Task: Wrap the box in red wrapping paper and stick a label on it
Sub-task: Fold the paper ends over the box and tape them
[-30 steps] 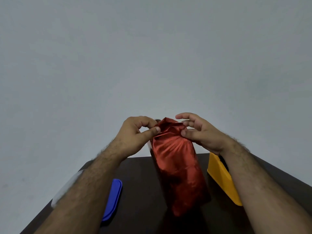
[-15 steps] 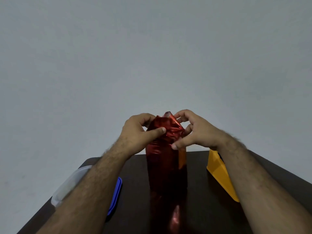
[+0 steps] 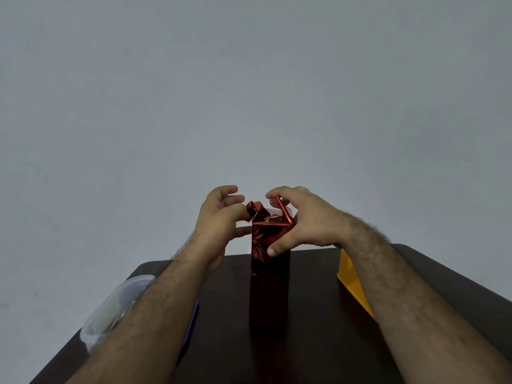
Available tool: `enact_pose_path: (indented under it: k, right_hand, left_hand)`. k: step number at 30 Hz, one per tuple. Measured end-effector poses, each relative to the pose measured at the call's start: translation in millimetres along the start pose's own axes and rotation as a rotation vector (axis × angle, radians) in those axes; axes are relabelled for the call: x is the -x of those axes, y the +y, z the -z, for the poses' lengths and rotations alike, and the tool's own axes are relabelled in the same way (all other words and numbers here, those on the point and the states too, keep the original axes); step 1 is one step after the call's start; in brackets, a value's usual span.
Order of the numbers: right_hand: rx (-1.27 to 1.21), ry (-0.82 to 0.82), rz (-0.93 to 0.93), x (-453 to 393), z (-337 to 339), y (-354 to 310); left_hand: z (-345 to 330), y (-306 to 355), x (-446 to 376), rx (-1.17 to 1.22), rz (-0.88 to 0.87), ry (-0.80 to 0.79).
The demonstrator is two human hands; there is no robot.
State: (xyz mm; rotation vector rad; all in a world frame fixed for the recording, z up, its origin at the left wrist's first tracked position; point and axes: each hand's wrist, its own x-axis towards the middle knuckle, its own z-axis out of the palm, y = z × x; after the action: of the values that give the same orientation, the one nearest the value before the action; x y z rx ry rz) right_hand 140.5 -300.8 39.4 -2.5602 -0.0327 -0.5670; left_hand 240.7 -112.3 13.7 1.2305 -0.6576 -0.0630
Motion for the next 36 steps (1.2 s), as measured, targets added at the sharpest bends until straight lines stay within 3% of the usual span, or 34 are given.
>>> enact_pose_path:
  k: [10,12,15,18,27,31,36]
  right_hand:
    - [-0.147,0.057,-0.024,-3.7,-10.8,1.3]
    - [-0.254,0.073,-0.062,-3.8,-12.4,0.7]
    - [-0.399,0.089,-0.122,-2.5,-11.0,-0.3]
    - [-0.413,0.082,-0.113,-1.2,-6.7,-0.6]
    - [-0.174,0.018,0.041,4.3,1.8,6.0]
    - [-0.335,-0.099,0.122,12.8,15.9,10.6]
    - [-0.473,-0.041,0.2,12.5,25.3,15.0]
  left_hand:
    - [4.7,0.2,-2.3,0.167,0.14,0.06]
    - [4.6,0.6,-1.2,0.104,0.117,0.044]
    - [4.2,1.8,-0.1,-0.195,0.028,0.013]
    - [1.9,4.1,1.3,-0.306,0.021,-0.005]
    - [5.8,-3.8,-5.7,-0.048,0.066,-0.016]
    - [5.2,-3.8,-6.5,0.004,0.059,0.03]
    - [1.5,-5.5,-5.1,0.048,0.059,0.05]
